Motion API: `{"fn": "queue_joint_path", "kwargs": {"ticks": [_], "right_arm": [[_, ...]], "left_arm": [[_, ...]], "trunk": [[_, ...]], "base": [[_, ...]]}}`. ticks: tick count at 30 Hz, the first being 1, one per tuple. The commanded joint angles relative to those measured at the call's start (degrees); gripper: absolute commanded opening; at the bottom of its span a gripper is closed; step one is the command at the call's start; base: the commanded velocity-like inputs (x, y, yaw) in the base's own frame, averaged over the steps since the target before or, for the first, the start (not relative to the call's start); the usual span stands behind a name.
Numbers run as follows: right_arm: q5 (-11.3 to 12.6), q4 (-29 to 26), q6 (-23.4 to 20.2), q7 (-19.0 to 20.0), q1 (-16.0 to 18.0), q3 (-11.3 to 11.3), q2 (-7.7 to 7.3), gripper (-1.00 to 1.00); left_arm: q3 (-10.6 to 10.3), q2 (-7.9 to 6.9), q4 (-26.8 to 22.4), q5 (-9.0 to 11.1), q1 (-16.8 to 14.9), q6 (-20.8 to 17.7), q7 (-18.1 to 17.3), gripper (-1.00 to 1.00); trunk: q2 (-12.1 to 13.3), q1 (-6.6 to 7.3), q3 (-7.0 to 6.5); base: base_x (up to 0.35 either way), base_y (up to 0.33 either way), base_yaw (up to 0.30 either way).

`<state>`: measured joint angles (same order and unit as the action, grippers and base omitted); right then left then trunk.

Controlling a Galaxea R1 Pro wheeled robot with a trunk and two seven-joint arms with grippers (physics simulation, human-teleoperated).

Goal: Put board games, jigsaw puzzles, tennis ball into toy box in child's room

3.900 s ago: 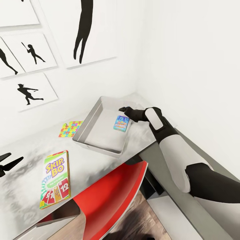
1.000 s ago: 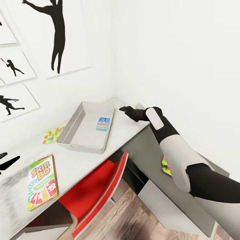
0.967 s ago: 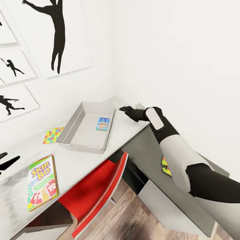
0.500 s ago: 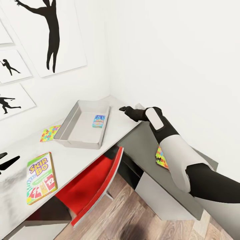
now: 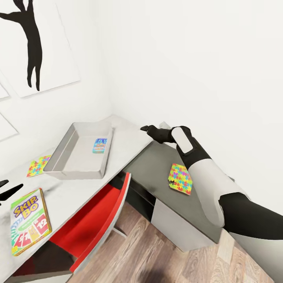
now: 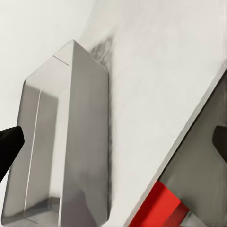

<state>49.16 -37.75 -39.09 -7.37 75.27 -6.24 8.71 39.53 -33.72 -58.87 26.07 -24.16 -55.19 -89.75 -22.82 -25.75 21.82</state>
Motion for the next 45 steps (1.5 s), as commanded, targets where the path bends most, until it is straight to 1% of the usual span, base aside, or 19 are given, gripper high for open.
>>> {"fn": "queue_joint_path", "kwargs": {"ticks": [1,10,13,15,16,17,19,21,22,23,25,26,27,28,31,33,36,40,45], "right_arm": [[0.6,0.0,-0.1,-0.5,0.1,-0.1,-0.01,1.0],[0.6,-0.1,0.0,-0.3,0.0,-0.2,0.02,1.0],[0.7,-0.2,0.0,-0.2,-1.3,-0.2,0.06,1.0],[0.7,-1.2,-0.1,-0.1,-3.2,-0.3,0.07,1.0],[0.7,-2.8,-0.2,0.0,-5.0,-0.4,0.07,1.0],[0.7,-4.0,-0.2,0.0,-6.0,-0.4,0.06,1.0],[0.7,-11.5,-1.1,0.3,-11.0,-0.5,-0.08,1.0],[0.7,-16.3,-2.2,0.4,-14.2,-0.4,-0.23,1.0],[0.7,-21.3,-3.6,0.5,-17.5,-0.4,-0.59,1.0],[0.7,-23.8,-4.4,0.5,-19.2,-0.4,-0.82,1.0],[0.8,-33.3,-6.9,0.6,-25.7,-0.4,-1.8,1.0],[0.8,-35.3,-7.3,0.7,-27.3,-0.4,-2.02,1.0],[0.9,-38.9,-7.9,0.8,-30.3,-0.4,-2.37,1.0],[1.0,-40.5,-8.0,0.9,-31.8,-0.4,-2.5,1.0],[1.0,-46.4,-8.5,2.6,-39.8,-0.4,-2.86,1.0],[0.9,-47.8,-8.5,4.0,-42.4,-0.4,-2.93,1.0],[0.6,-48.5,-8.3,5.9,-45.1,-0.4,-2.97,1.0],[0.5,-48.8,-8.3,6.7,-46.3,-0.4,-2.99,1.0],[0.4,-48.7,-8.3,7.0,-46.7,-0.4,-3.06,1.0]], "left_arm": [[0.0,-0.04,0.0,-0.1,0.0,-0.6,-0.2,1.0],[-0.1,-0.71,0.0,-0.1,0.0,-0.8,-0.2,1.0],[-0.1,-0.84,0.0,-0.1,0.0,-0.9,-0.2,1.0],[-0.1,-0.86,0.0,-0.1,0.0,-0.9,-0.2,1.0],[-0.1,-0.88,0.0,-0.1,0.0,-0.9,-0.2,1.0],[-0.1,-0.89,0.0,-0.1,0.0,-0.9,-0.2,1.0],[-0.1,-0.92,0.0,-0.1,0.0,-1.0,-0.2,1.0],[-0.1,-0.93,0.0,-0.1,0.0,-1.0,-0.2,1.0],[-0.1,-0.93,0.0,-0.1,0.0,-1.0,-0.2,1.0],[-0.1,-0.92,0.0,-0.1,0.0,-1.0,-0.2,1.0],[-0.1,-0.92,0.0,-0.1,0.0,-1.0,-0.2,1.0],[-0.1,-0.92,0.0,-0.1,0.0,-1.0,-0.2,1.0],[-0.1,-0.92,0.0,-0.1,0.0,-1.0,-0.2,1.0],[-0.1,-0.92,0.0,-0.1,0.0,-1.0,-0.2,1.0],[-0.1,-0.91,0.0,-0.1,0.0,-1.0,-0.2,1.0],[-0.1,-0.91,0.0,-0.1,0.0,-0.9,-0.2,1.0],[-0.2,-0.91,-0.3,-0.1,0.0,-0.9,-0.2,1.0],[-0.5,-0.86,-1.8,-0.1,0.0,-1.0,-0.2,1.0],[-2.4,-0.83,-2.7,-0.1,0.0,-0.9,-0.2,1.0]], "trunk": [[-0.1,-0.03,0.03],[-0.1,-0.03,-0.6],[-0.1,-0.03,-0.84],[-0.1,-0.03,-1.0],[-0.1,-0.03,-1.08],[-0.1,-0.03,-1.16],[-0.1,-0.03,-1.32],[-0.1,-0.03,-1.48],[-0.1,-0.03,-1.57],[-0.1,-0.03,-1.65],[-0.1,-0.03,-1.81],[-0.1,-0.03,-1.89],[-0.1,-0.03,-1.97],[-0.1,-0.03,-2.05],[-0.1,-0.03,-2.3],[-0.1,-0.03,-2.46],[-0.1,-0.03,-2.71],[-0.1,-0.03,-3.03],[-0.1,-0.03,-3.44]], "base": [[-0.001,0.0,-0.234],[0.0,0.0,-0.216],[0.0,0.0,-0.185],[0.0,0.0,-0.18],[0.0,0.0,-0.178],[0.0,0.0,-0.178],[0.0,0.0,-0.177],[0.0,0.0,-0.177],[0.0,0.0,-0.176],[0.0,0.0,-0.176],[0.0,0.0,-0.175],[0.0,0.0,-0.175],[0.0,0.0,-0.175],[0.0,0.0,-0.174],[0.0,0.0,-0.174],[0.0,0.0,-0.174],[0.0,0.0,-0.174],[0.0,0.0,-0.174],[0.0,0.0,-0.174]]}}
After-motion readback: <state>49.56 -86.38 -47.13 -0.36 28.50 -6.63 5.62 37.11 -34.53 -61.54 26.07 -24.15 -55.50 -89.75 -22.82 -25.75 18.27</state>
